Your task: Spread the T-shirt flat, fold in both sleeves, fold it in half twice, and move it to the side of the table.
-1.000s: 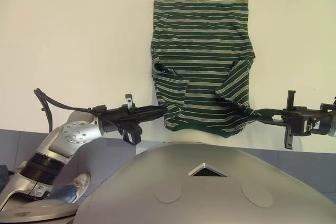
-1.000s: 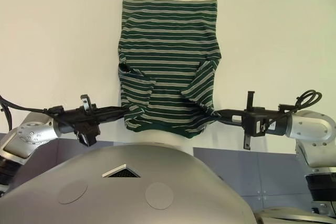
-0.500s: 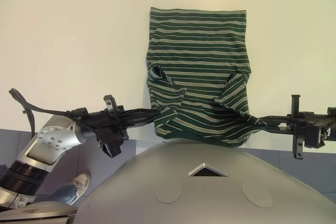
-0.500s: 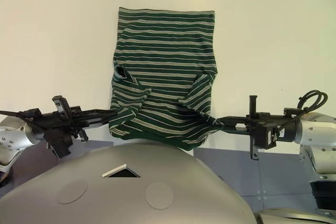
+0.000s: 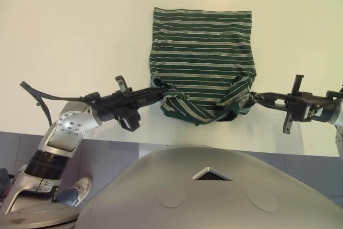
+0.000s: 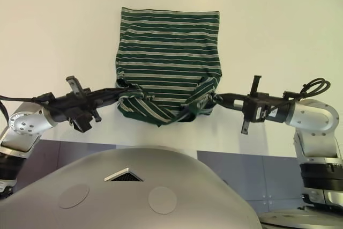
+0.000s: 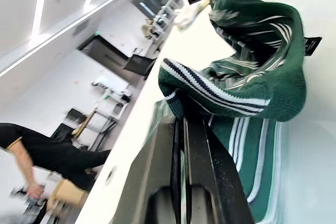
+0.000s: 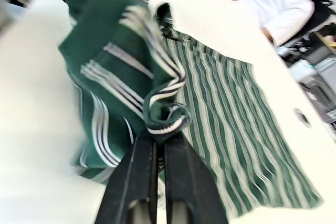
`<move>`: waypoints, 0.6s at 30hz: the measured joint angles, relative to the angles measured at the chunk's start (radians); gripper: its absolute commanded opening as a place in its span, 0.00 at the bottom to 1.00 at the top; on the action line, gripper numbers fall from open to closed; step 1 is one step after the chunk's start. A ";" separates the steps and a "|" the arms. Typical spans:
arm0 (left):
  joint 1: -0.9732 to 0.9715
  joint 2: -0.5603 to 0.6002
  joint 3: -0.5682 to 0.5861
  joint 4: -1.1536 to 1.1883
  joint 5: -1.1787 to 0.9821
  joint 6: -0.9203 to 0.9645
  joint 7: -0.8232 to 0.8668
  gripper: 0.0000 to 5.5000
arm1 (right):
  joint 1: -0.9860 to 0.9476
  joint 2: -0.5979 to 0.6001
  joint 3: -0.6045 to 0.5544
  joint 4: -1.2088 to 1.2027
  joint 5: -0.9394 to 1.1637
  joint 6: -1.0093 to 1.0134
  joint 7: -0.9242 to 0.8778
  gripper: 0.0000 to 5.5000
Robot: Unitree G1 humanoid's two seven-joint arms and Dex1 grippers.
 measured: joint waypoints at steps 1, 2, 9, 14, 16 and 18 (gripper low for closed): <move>-0.029 -0.022 0.011 0.024 0.021 0.037 0.018 0.00 | -0.025 0.012 0.006 0.016 -0.029 -0.001 -0.025 0.00; -0.061 -0.045 0.020 0.051 0.038 0.068 0.033 0.00 | -0.049 0.020 0.014 0.035 -0.062 0.002 -0.054 0.00; -0.260 -0.189 0.025 0.277 0.167 0.267 0.135 0.00 | -0.305 0.078 0.093 0.227 -0.368 0.021 -0.310 0.00; -0.353 -0.241 0.026 0.425 0.175 0.320 0.157 0.00 | -0.441 0.125 0.143 0.356 -0.507 0.026 -0.476 0.00; -0.388 -0.257 0.031 0.475 0.178 0.327 0.179 0.00 | -0.498 0.149 0.166 0.405 -0.548 0.044 -0.538 0.00; -0.417 -0.273 0.032 0.519 0.184 0.335 0.201 0.00 | -0.545 0.165 0.185 0.455 -0.587 0.055 -0.593 0.00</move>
